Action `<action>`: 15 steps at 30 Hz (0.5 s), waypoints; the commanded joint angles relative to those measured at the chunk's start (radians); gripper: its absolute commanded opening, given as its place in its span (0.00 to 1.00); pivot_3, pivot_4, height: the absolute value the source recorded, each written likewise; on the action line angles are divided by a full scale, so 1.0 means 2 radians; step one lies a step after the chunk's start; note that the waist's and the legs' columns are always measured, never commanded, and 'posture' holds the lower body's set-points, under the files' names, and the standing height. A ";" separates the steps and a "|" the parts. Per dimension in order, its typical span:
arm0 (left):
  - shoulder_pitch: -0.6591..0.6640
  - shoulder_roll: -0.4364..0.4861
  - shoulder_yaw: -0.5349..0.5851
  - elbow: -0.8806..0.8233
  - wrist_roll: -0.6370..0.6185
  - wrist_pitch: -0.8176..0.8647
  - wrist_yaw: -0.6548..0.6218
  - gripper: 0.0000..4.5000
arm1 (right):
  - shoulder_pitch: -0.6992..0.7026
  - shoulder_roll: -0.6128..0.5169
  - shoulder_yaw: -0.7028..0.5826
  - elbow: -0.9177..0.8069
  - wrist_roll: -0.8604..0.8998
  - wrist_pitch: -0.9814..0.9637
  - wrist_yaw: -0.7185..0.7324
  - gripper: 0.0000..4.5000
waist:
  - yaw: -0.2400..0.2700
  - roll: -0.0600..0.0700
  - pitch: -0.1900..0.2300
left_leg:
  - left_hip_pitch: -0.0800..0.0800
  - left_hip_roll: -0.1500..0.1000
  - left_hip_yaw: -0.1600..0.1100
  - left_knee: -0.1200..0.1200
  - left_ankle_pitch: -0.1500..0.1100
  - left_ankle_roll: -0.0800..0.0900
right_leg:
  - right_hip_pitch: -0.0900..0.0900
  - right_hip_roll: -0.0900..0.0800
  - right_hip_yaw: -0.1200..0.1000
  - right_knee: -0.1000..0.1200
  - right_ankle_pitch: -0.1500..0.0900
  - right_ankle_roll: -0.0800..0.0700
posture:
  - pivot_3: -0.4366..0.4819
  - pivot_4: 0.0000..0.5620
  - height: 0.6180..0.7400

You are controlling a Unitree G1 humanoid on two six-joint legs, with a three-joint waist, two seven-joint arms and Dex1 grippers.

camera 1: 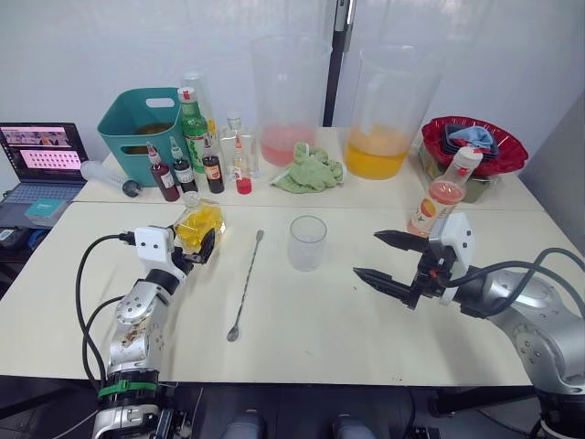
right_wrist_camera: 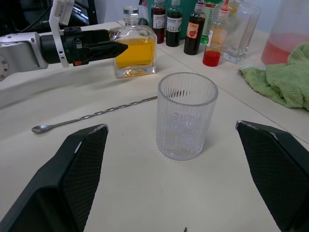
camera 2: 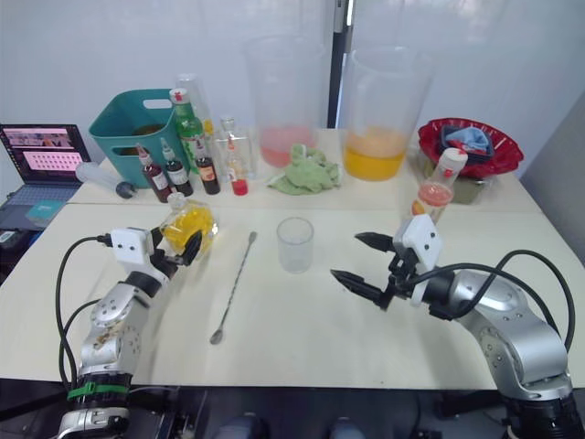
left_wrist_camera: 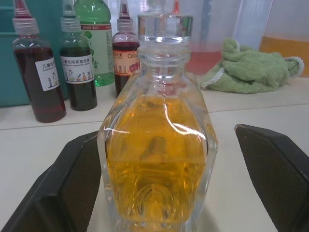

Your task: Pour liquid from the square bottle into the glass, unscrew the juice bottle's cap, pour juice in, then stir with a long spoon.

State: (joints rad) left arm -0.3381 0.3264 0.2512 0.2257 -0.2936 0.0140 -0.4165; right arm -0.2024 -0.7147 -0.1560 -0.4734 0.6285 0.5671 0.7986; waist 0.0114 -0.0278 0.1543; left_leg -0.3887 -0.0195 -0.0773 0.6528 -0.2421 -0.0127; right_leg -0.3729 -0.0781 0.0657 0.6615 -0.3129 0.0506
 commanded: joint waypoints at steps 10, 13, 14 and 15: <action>-0.077 0.024 -0.023 0.078 0.020 -0.013 -0.033 0.99 | 0.011 0.000 -0.011 -0.029 0.002 -0.006 -0.017 1.00 | -0.001 0.000 0.000 | 0.000 0.000 0.000 0.001 0.000 0.000 | 0.000 0.000 0.000 0.001 0.000 0.000 | 0.48 0.27 1.00; -0.084 0.023 -0.025 0.085 0.022 -0.017 -0.032 0.81 | 0.012 0.000 -0.010 -0.030 0.002 -0.007 -0.020 1.00 | 0.001 0.000 0.000 | 0.000 0.000 -0.001 0.001 0.000 0.000 | 0.000 0.000 -0.001 0.001 0.000 0.000 | 0.48 0.27 1.00; -0.084 0.023 -0.024 0.086 0.022 -0.018 -0.033 0.74 | 0.012 0.000 -0.010 -0.031 0.003 -0.007 -0.021 1.00 | 0.001 0.000 0.000 | 0.000 0.000 -0.001 0.001 0.000 0.000 | 0.000 0.000 -0.001 0.001 0.000 0.000 | 0.48 0.27 1.00; -0.083 0.024 -0.023 0.086 0.022 -0.020 -0.034 0.67 | 0.011 0.001 -0.010 -0.031 0.004 -0.007 -0.022 1.00 | 0.000 0.000 0.000 | -0.001 0.000 -0.001 0.001 0.000 0.000 | 0.000 0.000 -0.001 0.001 0.000 0.000 | 0.48 0.27 1.00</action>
State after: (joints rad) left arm -0.4788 0.3682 0.2127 0.4106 -0.2520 -0.0026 -0.4730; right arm -0.1781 -0.7147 -0.1569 -0.5024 0.6288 0.5672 0.7590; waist 0.0123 -0.0283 0.1546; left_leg -0.3899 -0.0201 -0.0786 0.6556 -0.2423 -0.0123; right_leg -0.3731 -0.0785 0.0645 0.6629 -0.3128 0.0508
